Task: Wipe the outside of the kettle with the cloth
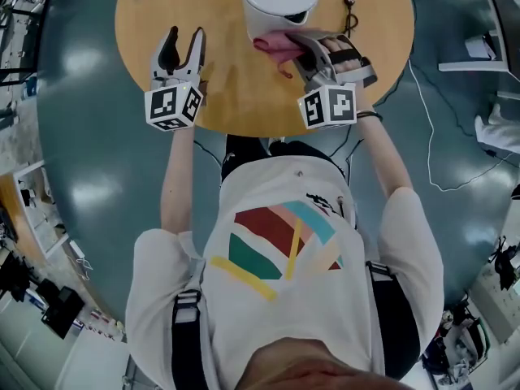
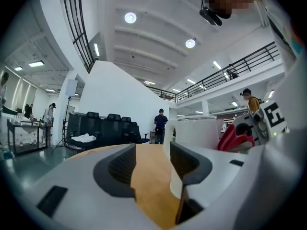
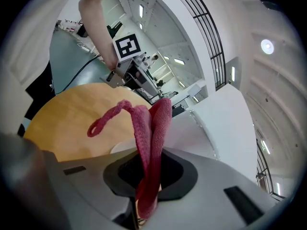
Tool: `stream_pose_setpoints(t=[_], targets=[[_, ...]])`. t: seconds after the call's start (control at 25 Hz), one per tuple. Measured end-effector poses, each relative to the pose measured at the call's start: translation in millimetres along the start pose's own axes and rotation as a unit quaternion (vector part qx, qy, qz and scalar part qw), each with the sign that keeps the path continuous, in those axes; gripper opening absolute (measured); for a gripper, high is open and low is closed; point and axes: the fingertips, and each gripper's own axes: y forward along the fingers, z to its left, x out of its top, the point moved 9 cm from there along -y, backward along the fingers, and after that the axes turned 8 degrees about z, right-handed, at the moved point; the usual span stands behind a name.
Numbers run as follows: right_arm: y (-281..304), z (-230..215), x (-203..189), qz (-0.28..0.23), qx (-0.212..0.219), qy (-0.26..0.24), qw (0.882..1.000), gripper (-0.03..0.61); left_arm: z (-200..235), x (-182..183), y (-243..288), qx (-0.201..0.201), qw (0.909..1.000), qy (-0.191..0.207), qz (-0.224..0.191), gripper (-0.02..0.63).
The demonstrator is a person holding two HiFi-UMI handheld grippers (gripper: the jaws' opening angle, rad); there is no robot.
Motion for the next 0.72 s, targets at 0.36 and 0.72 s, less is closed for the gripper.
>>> stream_pose_setpoints(t=[0.36, 0.72], targets=[[45.4, 42.0, -26.7, 0.025, 0.069, -0.003, 0.997, 0.038, -19.8, -19.9, 21.0, -0.044, 0.9983, -0.029, 0.024, 0.267], [83.5, 77.1, -51.5, 0.049, 0.112, 0.019, 0.992, 0.04, -3.4, -56.2, 30.7, -0.038, 0.9948, -0.059, 0.074, 0.267]])
